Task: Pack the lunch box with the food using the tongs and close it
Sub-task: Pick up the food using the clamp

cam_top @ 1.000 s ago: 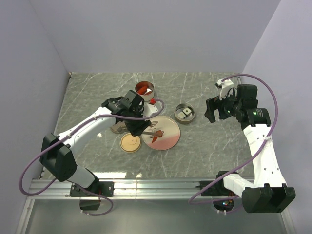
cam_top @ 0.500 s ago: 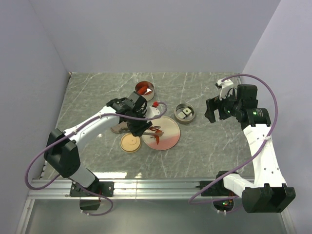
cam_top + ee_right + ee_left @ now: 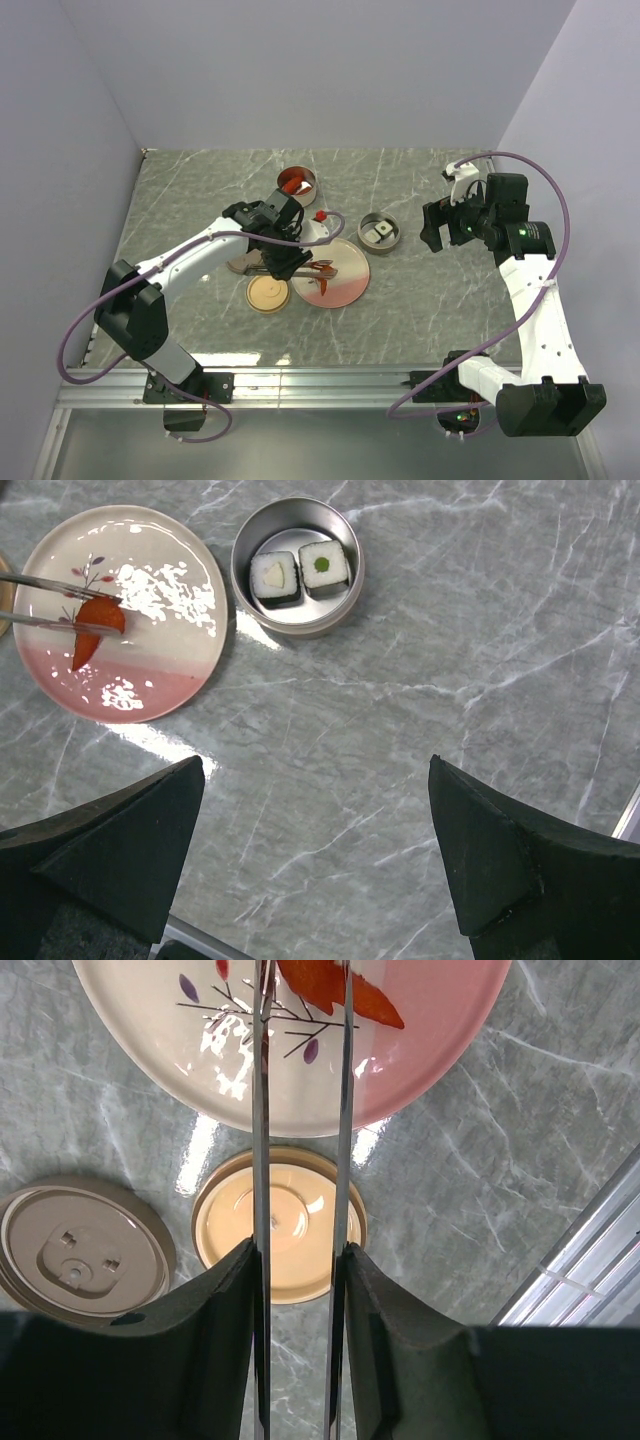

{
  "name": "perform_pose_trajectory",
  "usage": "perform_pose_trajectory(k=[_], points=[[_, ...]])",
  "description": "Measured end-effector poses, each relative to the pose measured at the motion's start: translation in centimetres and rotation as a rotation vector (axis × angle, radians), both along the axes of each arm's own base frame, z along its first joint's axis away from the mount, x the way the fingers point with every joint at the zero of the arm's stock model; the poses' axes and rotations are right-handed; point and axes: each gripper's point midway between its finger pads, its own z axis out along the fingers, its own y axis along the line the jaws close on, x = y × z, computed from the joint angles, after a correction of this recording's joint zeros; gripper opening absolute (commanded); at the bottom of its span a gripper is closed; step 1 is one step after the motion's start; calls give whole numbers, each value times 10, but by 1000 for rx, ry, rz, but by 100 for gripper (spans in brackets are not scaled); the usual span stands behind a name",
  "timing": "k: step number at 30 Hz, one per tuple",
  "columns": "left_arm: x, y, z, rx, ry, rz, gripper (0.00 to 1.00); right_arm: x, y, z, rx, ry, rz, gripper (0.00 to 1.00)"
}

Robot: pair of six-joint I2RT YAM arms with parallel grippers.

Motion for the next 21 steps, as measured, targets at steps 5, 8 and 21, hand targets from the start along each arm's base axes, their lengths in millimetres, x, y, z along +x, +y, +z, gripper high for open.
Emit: perform_pose_trajectory(k=[5,8,21], points=[[0,0,0,1,2,1,35,0,0,0,0,0,0,100],[-1,1,1,2,6,5,34,0,0,0,0,0,0,100],[20,-3,33,-106,5,61,28,0,0,0,-1,0,-1,100]])
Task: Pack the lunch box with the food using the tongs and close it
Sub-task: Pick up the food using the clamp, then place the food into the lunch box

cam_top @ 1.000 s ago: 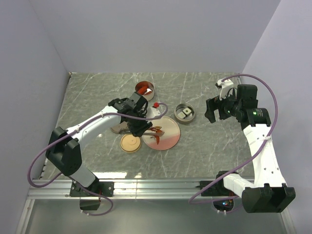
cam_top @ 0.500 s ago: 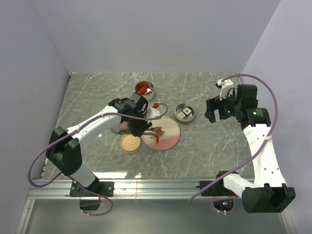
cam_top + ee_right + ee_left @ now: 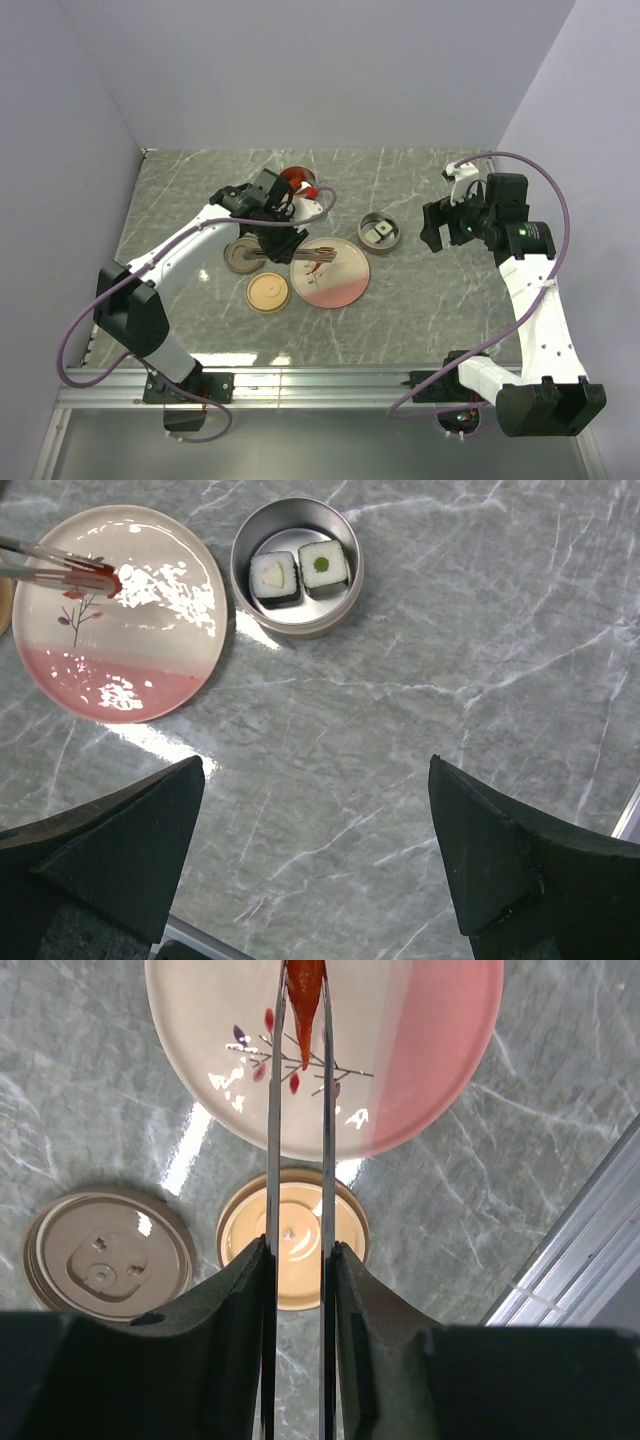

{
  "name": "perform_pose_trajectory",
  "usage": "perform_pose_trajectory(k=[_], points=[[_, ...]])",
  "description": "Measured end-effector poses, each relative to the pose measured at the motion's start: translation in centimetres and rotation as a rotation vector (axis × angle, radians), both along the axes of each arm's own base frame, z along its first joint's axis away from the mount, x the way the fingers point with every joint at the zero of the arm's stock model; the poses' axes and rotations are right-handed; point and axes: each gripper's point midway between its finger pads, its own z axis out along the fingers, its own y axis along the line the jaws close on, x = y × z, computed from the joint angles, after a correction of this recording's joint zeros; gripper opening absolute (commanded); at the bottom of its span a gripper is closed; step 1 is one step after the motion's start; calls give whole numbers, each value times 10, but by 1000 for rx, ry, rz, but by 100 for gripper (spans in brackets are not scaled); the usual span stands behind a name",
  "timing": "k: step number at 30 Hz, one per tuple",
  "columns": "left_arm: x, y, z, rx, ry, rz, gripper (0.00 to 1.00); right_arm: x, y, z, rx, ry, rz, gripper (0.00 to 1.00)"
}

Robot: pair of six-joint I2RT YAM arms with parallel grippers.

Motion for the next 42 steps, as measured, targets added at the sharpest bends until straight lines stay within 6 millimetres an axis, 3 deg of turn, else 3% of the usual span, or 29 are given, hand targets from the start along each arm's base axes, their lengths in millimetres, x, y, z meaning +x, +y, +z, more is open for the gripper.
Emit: perform_pose_trajectory(k=[11,15,21,25,29,32,38,42], points=[[13,1,9,-73,92,53,22,0,-1,0,-2,-1,-2,100],[48,10,33,-139,85,128,22,0,-1,0,-2,-2,-2,100],[121,41,81,-241,-26,271,22,0,-1,0,-2,-2,-2,100],[155,60,94,-269,-67,349,22,0,-1,0,-2,-1,-2,100],[182,67,90,-283,-77,392,22,0,0,0,-2,-2,-2,100],[197,65,75,-282,-63,406,22,0,0,0,-2,-2,-2,100],[210,63,44,-271,-17,426,23,0,-1,0,-3,-1,-2,100],[215,62,38,-271,-16,426,23,0,-1,0,-3,-1,-2,100]])
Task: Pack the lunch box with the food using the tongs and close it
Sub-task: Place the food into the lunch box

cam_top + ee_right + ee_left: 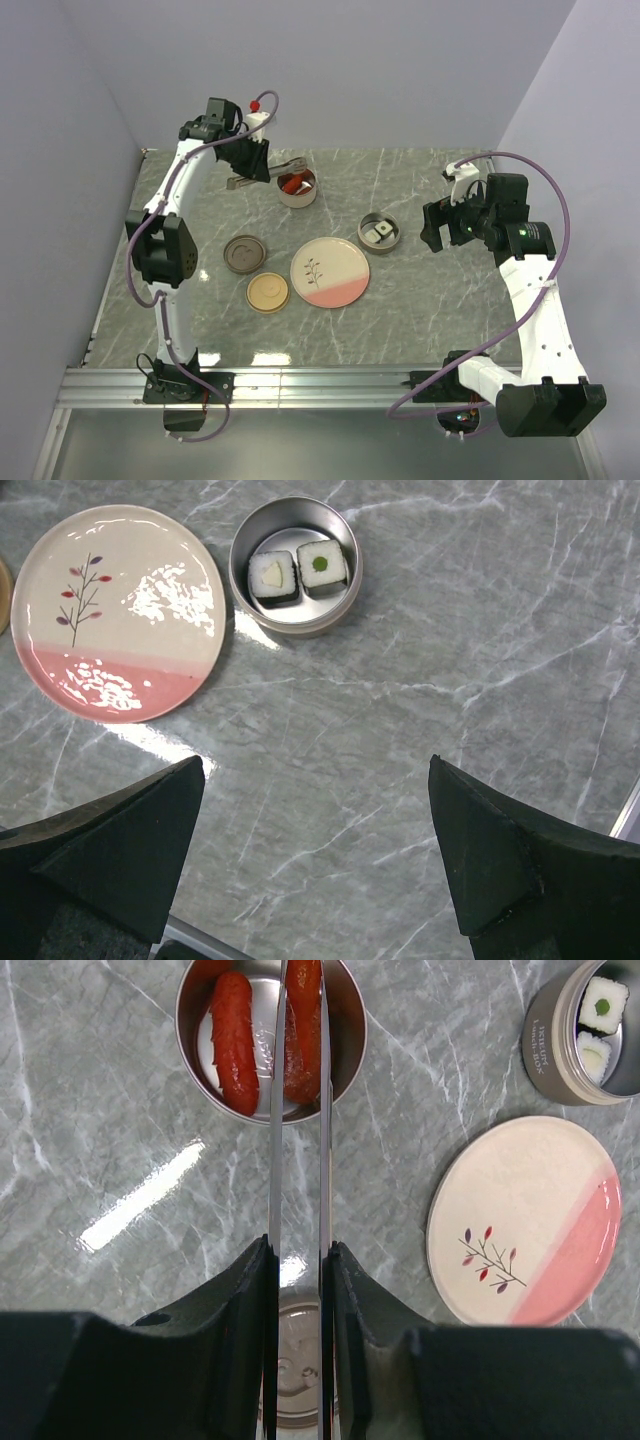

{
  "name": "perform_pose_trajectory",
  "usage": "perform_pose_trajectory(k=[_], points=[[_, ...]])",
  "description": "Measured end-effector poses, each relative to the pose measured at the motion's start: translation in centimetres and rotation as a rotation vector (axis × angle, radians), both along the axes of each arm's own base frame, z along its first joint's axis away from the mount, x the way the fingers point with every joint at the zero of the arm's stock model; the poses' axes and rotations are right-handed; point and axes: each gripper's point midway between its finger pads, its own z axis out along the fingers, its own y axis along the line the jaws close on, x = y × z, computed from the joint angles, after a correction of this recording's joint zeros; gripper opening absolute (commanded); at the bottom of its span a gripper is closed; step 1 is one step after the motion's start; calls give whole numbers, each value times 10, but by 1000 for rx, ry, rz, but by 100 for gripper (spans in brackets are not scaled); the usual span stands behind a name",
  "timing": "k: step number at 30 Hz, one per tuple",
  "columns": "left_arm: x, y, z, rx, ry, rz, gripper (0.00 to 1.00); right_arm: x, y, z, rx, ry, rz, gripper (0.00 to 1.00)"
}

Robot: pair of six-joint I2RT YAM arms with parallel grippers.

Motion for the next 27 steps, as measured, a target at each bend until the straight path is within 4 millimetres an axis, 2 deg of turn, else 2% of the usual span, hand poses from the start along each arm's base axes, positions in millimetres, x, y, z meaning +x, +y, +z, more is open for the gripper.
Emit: perform_pose_trajectory(k=[9,21,27], points=[[3,0,-9,4,9,-3,24,0,0,0,0,0,0,100],[5,0,-46,21,83,-10,31,0,0,0,0,2,0,100],[4,1,-49,31,84,-23,46,0,0,-1,1,5,1,100]])
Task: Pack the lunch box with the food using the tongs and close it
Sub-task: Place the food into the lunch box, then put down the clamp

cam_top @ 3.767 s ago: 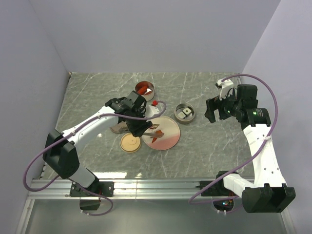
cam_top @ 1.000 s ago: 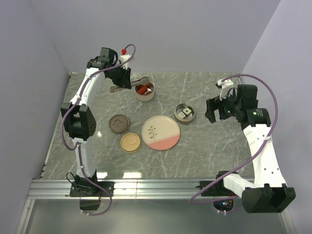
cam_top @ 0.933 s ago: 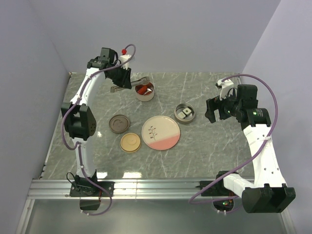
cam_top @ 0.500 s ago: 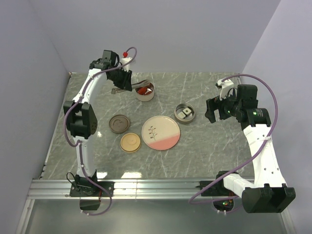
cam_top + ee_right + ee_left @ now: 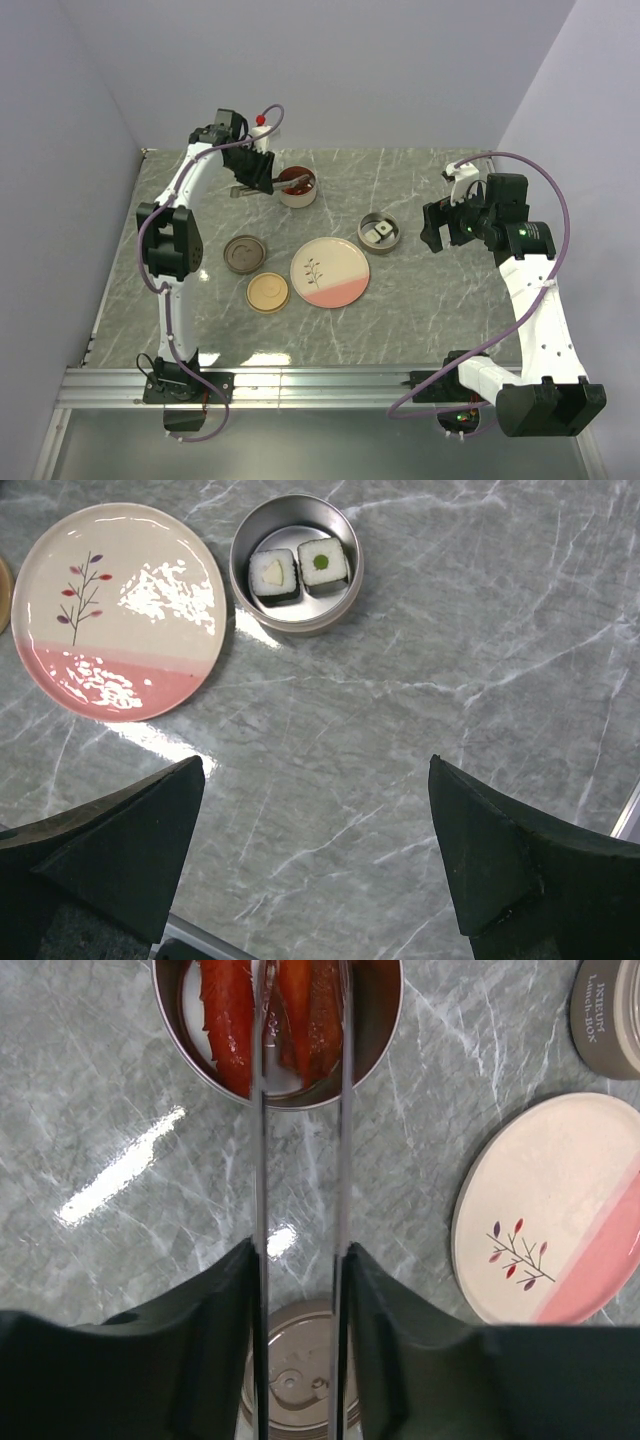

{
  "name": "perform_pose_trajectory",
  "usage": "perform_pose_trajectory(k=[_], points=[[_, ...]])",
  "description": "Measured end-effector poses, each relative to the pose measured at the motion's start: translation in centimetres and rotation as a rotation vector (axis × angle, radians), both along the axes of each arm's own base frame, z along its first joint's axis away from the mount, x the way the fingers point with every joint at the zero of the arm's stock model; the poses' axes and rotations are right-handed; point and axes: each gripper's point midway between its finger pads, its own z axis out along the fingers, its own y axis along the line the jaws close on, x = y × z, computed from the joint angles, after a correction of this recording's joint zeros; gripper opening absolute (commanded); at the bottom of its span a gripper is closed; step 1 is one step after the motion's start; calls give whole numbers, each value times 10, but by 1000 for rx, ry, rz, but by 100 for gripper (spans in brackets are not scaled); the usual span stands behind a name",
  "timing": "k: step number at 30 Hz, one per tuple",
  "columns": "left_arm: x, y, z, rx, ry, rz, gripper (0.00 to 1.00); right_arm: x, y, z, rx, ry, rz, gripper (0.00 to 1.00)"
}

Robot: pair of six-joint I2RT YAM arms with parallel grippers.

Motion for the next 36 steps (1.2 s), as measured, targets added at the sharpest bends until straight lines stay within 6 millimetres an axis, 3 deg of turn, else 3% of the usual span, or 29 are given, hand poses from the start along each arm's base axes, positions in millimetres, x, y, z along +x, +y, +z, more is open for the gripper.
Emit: perform_pose_trajectory(k=[8,21,27,33,36], points=[[0,1,-8,10,19,4,53,0,0,0,0,1,0,100],[10,8,20,39,-65,31,54,0,1,0,3,1,3,100],[6,13,66,40,-179,50,53,0,1,0,4,1,3,100],[-19,25,121,21,-313,76,53,-1,1,2,7,-5,0,100],[-27,40,136,13,-349,108,53,-3,2,3,14,-13,-2,100]])
